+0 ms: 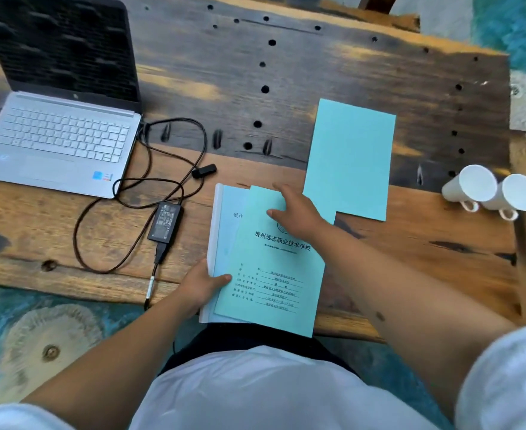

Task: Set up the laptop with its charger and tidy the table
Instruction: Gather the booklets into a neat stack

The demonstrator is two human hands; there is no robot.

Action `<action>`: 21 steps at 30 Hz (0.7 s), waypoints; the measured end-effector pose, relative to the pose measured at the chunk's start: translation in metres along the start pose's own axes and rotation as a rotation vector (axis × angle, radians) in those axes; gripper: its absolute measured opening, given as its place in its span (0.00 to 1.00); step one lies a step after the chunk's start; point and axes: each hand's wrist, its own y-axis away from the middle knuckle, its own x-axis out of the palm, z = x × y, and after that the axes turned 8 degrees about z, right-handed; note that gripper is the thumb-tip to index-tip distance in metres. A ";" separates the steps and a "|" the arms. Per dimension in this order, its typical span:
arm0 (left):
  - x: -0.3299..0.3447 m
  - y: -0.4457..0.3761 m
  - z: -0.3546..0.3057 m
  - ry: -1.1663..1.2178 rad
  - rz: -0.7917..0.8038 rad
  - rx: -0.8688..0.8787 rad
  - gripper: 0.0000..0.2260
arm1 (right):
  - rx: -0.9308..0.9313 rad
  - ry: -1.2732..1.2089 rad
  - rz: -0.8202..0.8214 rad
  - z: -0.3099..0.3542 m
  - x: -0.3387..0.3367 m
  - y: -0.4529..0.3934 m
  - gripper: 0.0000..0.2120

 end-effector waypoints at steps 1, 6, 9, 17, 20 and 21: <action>-0.002 0.000 0.000 -0.011 0.007 0.001 0.14 | 0.070 -0.053 -0.044 -0.009 0.008 0.011 0.30; -0.001 0.001 -0.002 -0.046 0.004 0.006 0.18 | 0.632 -0.282 -0.314 -0.071 0.042 0.078 0.28; -0.001 0.000 -0.004 -0.072 0.013 0.017 0.20 | 0.600 -0.506 -0.247 -0.086 0.056 0.098 0.22; -0.016 -0.004 -0.010 -0.064 0.197 -0.020 0.20 | 0.391 -0.303 -0.091 -0.064 0.047 0.072 0.23; -0.015 -0.004 -0.009 -0.034 0.218 0.010 0.21 | 0.416 -0.318 -0.025 -0.059 0.041 0.064 0.23; -0.014 -0.004 -0.008 -0.018 0.210 0.014 0.21 | 0.429 -0.324 -0.011 -0.059 0.040 0.064 0.24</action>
